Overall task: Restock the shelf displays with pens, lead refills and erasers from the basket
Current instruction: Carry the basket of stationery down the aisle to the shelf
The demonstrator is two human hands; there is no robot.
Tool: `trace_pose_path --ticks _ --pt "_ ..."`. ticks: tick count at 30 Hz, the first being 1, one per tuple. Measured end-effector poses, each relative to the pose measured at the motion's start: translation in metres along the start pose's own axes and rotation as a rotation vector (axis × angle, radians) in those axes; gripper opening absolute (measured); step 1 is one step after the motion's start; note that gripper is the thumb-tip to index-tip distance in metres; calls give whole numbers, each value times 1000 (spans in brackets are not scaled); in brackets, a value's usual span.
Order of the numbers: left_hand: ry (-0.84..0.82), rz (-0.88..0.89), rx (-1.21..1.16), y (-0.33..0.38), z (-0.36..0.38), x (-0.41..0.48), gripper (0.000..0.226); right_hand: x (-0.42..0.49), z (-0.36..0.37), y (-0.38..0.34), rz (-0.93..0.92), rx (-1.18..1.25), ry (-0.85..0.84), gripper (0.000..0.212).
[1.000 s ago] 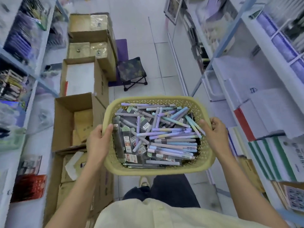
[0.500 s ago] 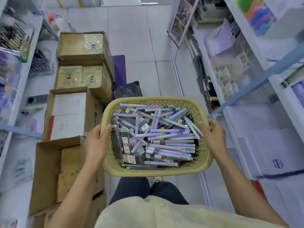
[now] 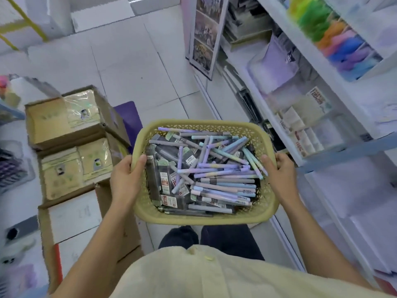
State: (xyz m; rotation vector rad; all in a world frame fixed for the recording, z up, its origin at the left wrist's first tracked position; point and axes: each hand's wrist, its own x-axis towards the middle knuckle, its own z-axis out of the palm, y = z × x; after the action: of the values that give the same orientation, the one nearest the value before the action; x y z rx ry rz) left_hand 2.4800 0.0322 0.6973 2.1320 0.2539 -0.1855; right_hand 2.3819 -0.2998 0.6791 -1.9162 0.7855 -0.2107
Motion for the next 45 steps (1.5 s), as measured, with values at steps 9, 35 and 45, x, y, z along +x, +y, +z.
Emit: trace_pose_path --ticks 9,35,45 --pt "-68 63 75 64 82 127 41 127 2 -2 88 18 104 32" --pt "-704 467 393 234 279 404 44 232 61 -17 573 240 807 24" --pt "-941 548 511 218 325 469 36 230 140 -17 760 240 997 29"
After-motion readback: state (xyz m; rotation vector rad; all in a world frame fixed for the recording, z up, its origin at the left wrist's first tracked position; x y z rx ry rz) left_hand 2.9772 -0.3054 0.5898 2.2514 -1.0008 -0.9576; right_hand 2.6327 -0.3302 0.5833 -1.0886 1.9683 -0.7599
